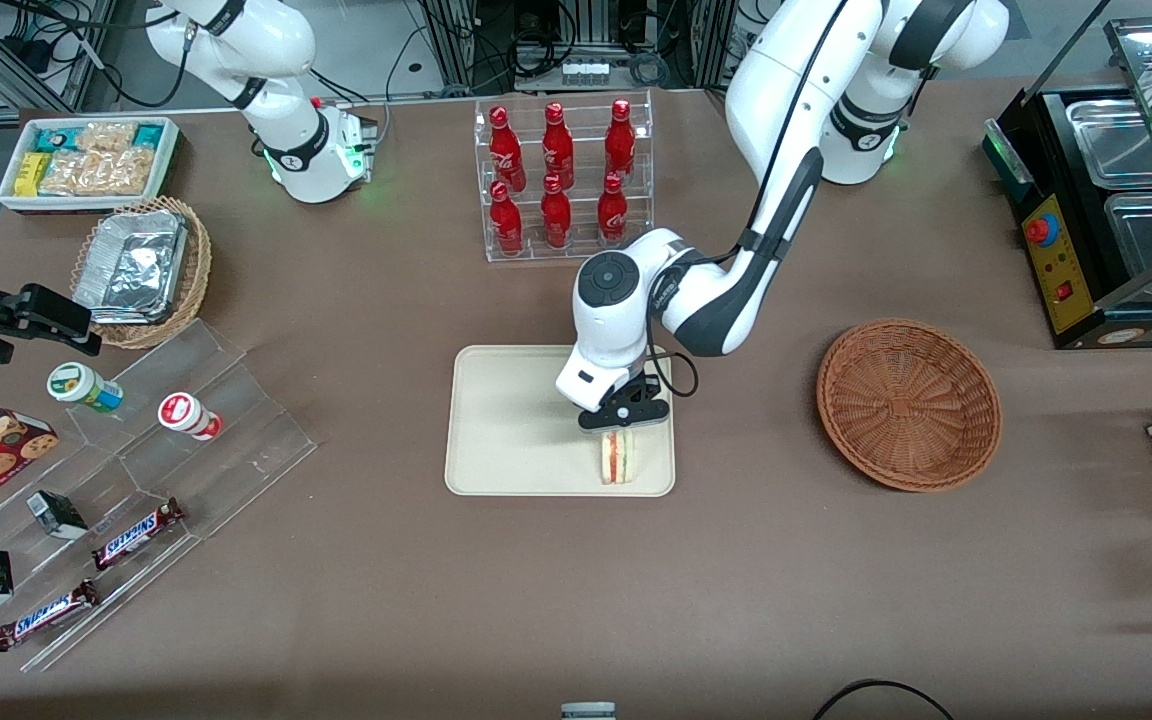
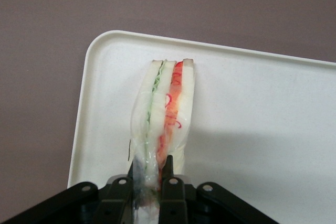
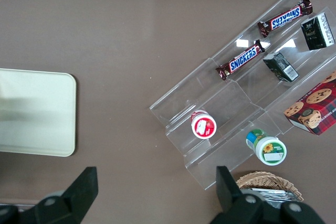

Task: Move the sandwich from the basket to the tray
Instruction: 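Open the left gripper and release the sandwich on the tray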

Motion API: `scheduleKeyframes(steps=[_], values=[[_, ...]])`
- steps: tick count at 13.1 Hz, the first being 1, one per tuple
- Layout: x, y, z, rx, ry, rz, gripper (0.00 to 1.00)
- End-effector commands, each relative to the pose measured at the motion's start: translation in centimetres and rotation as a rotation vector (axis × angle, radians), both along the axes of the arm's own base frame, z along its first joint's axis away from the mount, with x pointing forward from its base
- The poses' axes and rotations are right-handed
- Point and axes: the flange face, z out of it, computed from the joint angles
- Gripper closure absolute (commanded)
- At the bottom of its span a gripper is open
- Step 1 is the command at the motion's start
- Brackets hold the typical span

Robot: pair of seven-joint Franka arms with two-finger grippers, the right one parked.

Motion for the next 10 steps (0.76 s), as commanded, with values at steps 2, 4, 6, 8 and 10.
scheduleKeyframes(steps=[2,4,6,8,10], values=[[0.6,0.0,2.2,0.028,-0.018,0.013,0.00],[0.9,0.6,6.4,0.045,-0.007,0.050,0.00],[0.8,2.2,12.0,0.058,-0.006,0.103,0.00],[0.8,4.3,16.7,0.065,-0.004,0.131,0.00],[1.4,6.5,20.2,0.047,-0.016,0.162,0.00]])
